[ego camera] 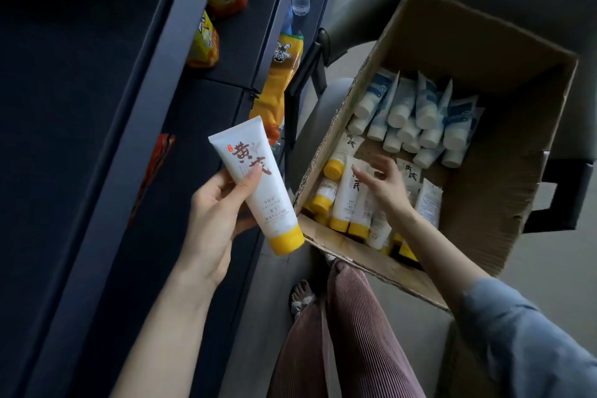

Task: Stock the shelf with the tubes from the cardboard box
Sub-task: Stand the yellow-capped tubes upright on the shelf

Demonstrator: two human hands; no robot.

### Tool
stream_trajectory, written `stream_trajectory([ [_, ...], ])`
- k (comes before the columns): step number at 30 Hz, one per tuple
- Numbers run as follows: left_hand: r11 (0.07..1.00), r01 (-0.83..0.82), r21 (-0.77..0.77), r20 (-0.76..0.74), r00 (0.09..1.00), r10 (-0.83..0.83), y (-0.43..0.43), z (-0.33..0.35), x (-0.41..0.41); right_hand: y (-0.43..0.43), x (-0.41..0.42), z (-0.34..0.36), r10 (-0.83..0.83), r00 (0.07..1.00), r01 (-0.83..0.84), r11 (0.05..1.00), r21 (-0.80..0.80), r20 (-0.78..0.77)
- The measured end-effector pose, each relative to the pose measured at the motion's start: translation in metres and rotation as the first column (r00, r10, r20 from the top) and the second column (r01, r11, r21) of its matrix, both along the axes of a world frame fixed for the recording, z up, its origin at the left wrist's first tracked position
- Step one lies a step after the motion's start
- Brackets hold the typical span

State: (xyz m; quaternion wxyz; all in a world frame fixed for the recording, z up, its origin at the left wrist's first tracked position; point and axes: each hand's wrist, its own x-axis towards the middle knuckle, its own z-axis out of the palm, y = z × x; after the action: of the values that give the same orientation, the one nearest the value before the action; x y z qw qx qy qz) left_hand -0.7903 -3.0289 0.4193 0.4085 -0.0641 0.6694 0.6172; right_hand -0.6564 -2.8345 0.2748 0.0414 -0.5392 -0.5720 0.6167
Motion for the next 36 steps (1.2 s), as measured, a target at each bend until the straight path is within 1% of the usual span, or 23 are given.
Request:
stream_trajectory([
  [2, 1.000, 0.012, -0.013, -0.004, 1.000, -0.012, -0.002, -0.002, 0.001, 0.002, -0.001, -0.012, 0.069, 0.996, -0.071, 0.997, 0.026, 0.062],
  [4, 0.999, 0.029, -0.024, -0.011, 1.000, -0.029, -0.004, -0.003, 0.002, 0.004, -0.001, -0.023, 0.166, 0.974, -0.165, 0.986, -0.017, 0.154],
  [6, 0.999, 0.040, -0.033, -0.009, 0.999, -0.040, -0.005, -0.003, 0.002, 0.004, 0.000, -0.032, 0.259, 0.930, -0.255, 0.966, -0.047, 0.260],
  [8, 0.998, 0.047, -0.043, -0.005, 0.999, -0.047, -0.005, -0.004, 0.002, 0.003, -0.002, -0.037, 0.262, 0.907, -0.270, 0.963, -0.025, 0.330],
  [11, 0.997, 0.055, -0.055, -0.011, 0.998, -0.056, -0.006, -0.004, 0.001, 0.003, -0.007, -0.039, 0.235, 0.907, -0.260, 0.965, 0.025, 0.350],
  [15, 0.997, 0.060, -0.054, -0.022, 0.998, -0.061, -0.007, -0.003, 0.002, -0.001, -0.010, -0.039, 0.258, 0.889, -0.310, 0.947, 0.084, 0.378],
  [19, 0.996, 0.069, -0.063, -0.023, 0.997, -0.070, -0.009, -0.004, 0.004, 0.002, -0.009, -0.040, 0.286, 0.892, -0.317, 0.948, 0.032, 0.350],
  [25, 0.993, 0.076, -0.088, -0.040, 0.996, -0.080, -0.018, -0.005, 0.006, 0.012, -0.015, -0.036, 0.361, 0.861, -0.382, 0.924, -0.014, 0.357],
  [26, 0.994, 0.071, -0.087, -0.039, 0.996, -0.075, -0.020, -0.005, 0.006, 0.012, -0.015, -0.033, 0.372, 0.849, -0.406, 0.914, 0.011, 0.376],
  [28, 0.995, 0.060, -0.083, -0.034, 0.997, -0.063, -0.023, -0.005, 0.007, 0.008, -0.011, -0.026, 0.376, 0.819, -0.476, 0.867, 0.148, 0.432],
  [29, 0.995, 0.057, -0.081, -0.033, 0.998, -0.060, -0.025, -0.004, 0.008, 0.005, -0.009, -0.022, 0.371, 0.823, -0.500, 0.833, 0.237, 0.430],
  [30, 0.995, 0.056, -0.079, -0.031, 0.998, -0.058, -0.026, -0.004, 0.008, 0.000, -0.006, -0.019, 0.369, 0.843, -0.500, 0.807, 0.314, 0.392],
  [31, 0.996, 0.054, -0.077, -0.026, 0.998, -0.056, -0.027, -0.004, 0.009, -0.004, -0.003, -0.016, 0.372, 0.870, -0.476, 0.804, 0.356, 0.323],
  [32, 0.996, 0.053, -0.074, -0.021, 0.998, -0.054, -0.028, -0.004, 0.010, -0.009, -0.001, -0.014, 0.366, 0.902, -0.427, 0.835, 0.348, 0.228],
  [34, 0.997, 0.049, -0.067, -0.011, 0.999, -0.050, -0.030, -0.003, 0.011, -0.017, 0.003, -0.009, 0.289, 0.955, -0.298, 0.925, 0.238, 0.073],
  [36, 0.998, 0.045, -0.054, 0.007, 0.999, -0.044, -0.031, -0.003, 0.012, -0.022, 0.005, -0.010, 0.173, 0.985, -0.172, 0.978, 0.115, 0.001],
])
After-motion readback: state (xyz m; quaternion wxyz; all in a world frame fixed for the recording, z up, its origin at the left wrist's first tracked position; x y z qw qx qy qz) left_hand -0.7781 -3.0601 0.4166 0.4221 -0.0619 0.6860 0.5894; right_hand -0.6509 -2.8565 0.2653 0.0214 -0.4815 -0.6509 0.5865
